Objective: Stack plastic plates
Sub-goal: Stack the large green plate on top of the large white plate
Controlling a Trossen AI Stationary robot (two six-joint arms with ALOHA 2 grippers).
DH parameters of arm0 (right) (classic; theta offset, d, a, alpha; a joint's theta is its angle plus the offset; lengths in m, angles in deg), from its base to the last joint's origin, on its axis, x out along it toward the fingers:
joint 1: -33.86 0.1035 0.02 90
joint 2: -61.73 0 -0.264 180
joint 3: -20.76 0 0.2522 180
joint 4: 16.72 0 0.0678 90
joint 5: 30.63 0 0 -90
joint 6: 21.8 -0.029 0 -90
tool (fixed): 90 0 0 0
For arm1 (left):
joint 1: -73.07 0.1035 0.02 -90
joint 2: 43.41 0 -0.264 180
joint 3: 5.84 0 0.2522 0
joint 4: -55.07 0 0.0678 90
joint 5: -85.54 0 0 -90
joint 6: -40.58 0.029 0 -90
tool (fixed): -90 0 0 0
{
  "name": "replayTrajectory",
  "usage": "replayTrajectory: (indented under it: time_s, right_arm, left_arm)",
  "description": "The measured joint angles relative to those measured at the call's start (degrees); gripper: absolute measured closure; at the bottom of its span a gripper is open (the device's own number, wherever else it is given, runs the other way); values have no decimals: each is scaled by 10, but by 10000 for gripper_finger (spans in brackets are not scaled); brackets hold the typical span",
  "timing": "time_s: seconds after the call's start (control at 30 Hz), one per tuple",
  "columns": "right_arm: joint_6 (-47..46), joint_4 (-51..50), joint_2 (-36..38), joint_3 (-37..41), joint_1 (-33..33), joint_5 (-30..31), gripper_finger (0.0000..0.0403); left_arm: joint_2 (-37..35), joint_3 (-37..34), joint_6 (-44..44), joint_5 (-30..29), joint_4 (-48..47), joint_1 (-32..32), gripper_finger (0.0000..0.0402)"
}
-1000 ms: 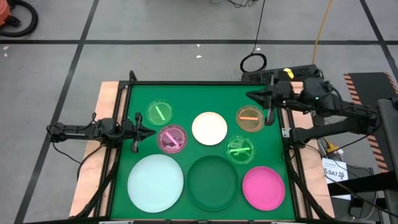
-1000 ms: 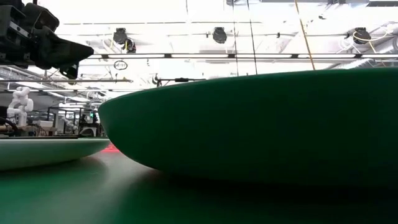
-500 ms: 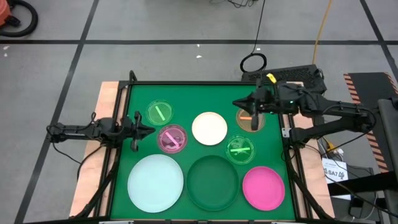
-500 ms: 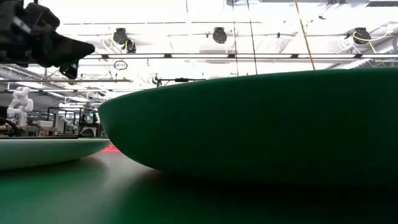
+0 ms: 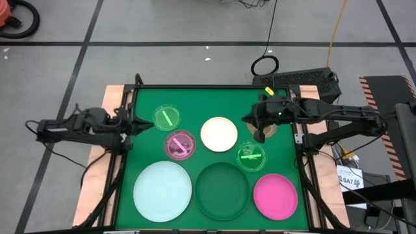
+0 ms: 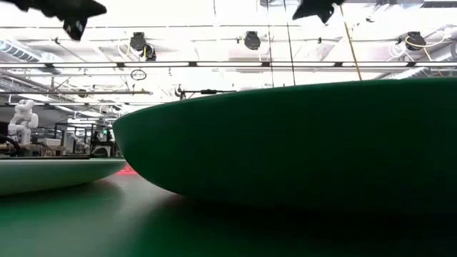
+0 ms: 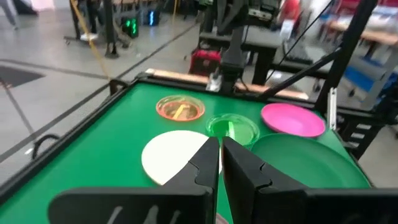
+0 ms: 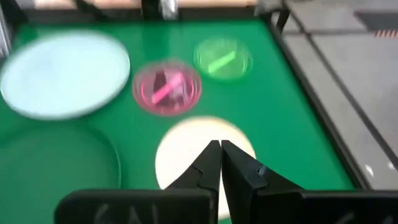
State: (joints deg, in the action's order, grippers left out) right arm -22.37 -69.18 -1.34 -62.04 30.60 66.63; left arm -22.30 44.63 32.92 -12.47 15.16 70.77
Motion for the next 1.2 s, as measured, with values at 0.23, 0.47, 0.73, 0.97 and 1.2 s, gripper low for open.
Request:
replayTrajectory:
  time_s: [0.23,0.47,0.73,0.97,1.2]
  right_arm:
    - [56,-81,-7,7,0,-39,394]
    - [47,-78,-8,53,0,-140,394]
    - [-187,-81,-8,91,7,-197,394]
    - [-323,-32,-16,103,53,-182,394]
    - [-345,23,-72,103,115,-142,394]
  left_arm:
    - [160,194,5,-2,-109,0,378]
    - [304,336,-66,-2,-180,0,378]
    - [418,377,-205,0,-184,-18,378]
    - [485,377,-309,1,-184,-54,378]
    - [525,377,-363,1,-171,-111,378]
